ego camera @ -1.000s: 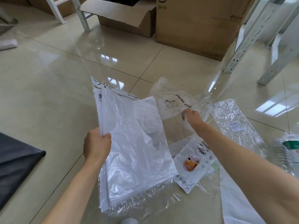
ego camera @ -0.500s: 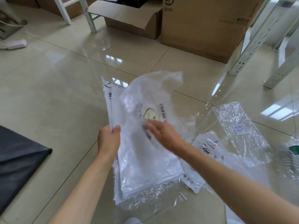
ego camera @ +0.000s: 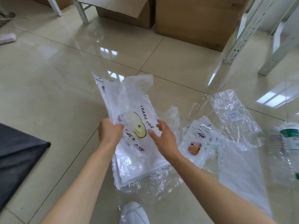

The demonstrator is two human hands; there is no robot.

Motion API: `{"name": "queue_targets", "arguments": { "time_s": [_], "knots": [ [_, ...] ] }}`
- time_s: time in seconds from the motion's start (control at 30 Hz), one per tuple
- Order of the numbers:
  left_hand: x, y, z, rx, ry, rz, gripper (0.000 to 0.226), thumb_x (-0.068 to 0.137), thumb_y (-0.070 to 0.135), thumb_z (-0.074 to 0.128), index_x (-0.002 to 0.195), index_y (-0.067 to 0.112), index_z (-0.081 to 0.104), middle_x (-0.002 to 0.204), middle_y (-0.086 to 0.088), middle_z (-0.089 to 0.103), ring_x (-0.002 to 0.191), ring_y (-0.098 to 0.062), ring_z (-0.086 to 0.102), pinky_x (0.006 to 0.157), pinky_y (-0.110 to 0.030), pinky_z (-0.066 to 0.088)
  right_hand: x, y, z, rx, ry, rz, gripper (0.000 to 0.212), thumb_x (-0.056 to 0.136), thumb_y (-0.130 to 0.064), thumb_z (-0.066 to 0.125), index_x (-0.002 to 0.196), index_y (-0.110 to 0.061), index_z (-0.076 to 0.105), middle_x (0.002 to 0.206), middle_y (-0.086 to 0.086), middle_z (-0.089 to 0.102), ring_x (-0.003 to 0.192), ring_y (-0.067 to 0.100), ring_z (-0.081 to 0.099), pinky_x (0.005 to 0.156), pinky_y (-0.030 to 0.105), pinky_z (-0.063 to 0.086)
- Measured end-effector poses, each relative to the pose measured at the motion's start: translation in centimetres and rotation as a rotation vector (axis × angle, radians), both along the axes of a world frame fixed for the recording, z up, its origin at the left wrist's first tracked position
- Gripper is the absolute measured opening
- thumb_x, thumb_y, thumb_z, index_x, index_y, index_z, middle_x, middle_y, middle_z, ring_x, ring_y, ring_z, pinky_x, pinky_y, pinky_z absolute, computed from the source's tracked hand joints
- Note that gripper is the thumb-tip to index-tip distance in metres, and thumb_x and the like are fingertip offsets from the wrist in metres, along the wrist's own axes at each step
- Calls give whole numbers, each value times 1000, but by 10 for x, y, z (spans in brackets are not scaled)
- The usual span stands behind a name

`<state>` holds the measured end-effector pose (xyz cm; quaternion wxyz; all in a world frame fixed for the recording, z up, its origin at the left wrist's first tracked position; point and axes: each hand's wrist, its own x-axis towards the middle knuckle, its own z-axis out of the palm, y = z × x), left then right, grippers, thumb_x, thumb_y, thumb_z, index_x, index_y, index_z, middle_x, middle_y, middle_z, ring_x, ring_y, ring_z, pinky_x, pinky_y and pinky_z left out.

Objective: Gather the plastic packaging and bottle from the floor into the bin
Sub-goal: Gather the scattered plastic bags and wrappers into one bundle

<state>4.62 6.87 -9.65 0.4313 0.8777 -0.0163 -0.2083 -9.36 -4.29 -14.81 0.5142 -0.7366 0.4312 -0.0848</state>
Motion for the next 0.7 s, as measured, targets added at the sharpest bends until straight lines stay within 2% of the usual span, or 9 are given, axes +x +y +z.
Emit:
{"name": "queue_targets", "arguments": {
  "time_s": [0.1,0.17,0.23,0.3,0.37,0.43,0.53,0.6,0.7],
  "knots": [
    [2,-2,-7,67,-95,-39,21,79,10,64,86,-9,60,83,-20,66,69,-23,52,72,-49,58,-44,-32,-19,-175,450,-318,60,93,-37,57,145,-15,38,147,9,43,131,28,46,102,45,39],
    [0,-4,-9,78,-122,-62,28,78,11,63,93,-12,63,81,-20,65,67,-24,51,67,-45,56,-69,-45,-33,-111,625,-378,70,91,-40,57,147,-7,31,153,13,34,138,31,37,106,51,33],
    [-4,-5,-10,85,-136,-85,28,79,11,63,94,-13,63,79,-22,65,66,-24,49,63,-37,49,-82,-48,-44,-60,718,-339,89,90,-51,57,151,0,17,159,19,19,146,33,22,111,54,27],
    [-7,-5,-11,81,-148,-104,25,81,10,64,90,-14,61,78,-23,64,66,-25,48,63,-35,45,-85,-45,-54,-112,774,-260,102,87,-60,55,152,3,9,161,22,7,149,34,11,113,54,24],
    [-11,-5,-9,103,-172,-117,19,83,7,64,77,-9,55,67,-13,53,65,-27,46,62,-34,42,-85,-43,-61,-215,801,-213,101,86,-62,56,152,2,13,161,21,10,149,33,12,112,52,27],
    [-14,-3,-9,116,-199,-127,22,84,5,64,68,-1,49,62,-8,46,64,-28,43,61,-34,40,-87,-45,-66,-288,792,-228,88,87,-57,57,148,-3,26,157,17,23,146,31,22,108,49,33],
    [-16,-1,-7,116,-206,-124,31,85,2,62,62,7,42,59,-5,40,64,-26,40,61,-33,37,-94,-54,-65,-366,766,-265,51,89,-37,56,131,-8,48,137,11,47,127,29,44,96,43,40],
    [-13,-1,-10,112,-200,-124,23,85,3,62,66,-1,48,61,-7,44,64,-25,42,60,-33,38,-98,-60,-63,-387,743,-283,39,89,-31,56,122,-10,55,130,9,51,117,28,49,89,40,42],
    [-12,-1,-12,100,-209,-130,17,84,4,63,82,-12,58,68,-12,51,64,-27,47,61,-34,42,-102,-65,-63,-317,729,-372,48,83,-36,65,124,-16,55,143,9,39,124,28,44,92,42,41]
  ]
}}
